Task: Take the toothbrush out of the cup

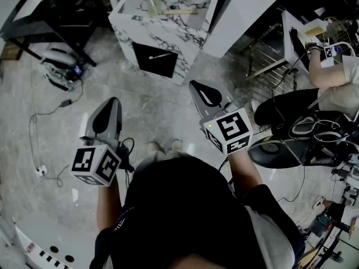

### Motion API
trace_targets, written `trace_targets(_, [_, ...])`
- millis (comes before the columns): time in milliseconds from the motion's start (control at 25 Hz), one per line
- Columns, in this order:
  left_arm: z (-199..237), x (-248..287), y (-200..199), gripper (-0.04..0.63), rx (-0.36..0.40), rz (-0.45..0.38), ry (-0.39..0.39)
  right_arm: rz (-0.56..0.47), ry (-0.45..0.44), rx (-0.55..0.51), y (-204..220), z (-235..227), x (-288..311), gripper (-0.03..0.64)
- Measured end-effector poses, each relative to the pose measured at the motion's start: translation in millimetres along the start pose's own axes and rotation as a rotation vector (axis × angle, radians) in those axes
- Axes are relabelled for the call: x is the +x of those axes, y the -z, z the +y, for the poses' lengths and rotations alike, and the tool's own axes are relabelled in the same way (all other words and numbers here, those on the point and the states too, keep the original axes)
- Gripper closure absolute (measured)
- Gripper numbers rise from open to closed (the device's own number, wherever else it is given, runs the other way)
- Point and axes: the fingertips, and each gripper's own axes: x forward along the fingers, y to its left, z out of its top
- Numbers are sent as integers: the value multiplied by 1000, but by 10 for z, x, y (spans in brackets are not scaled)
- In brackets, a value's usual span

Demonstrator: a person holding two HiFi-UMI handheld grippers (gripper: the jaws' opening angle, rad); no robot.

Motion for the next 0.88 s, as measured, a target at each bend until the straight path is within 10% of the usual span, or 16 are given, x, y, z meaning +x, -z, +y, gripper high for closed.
trace_targets(520, [-397, 175, 294, 578, -8, 58, -74, 43, -118, -82, 180, -182, 19, 614])
trace_targets(880, [-297, 378, 405, 580, -214, 50, -24, 4, -185, -47, 61, -240, 280, 612])
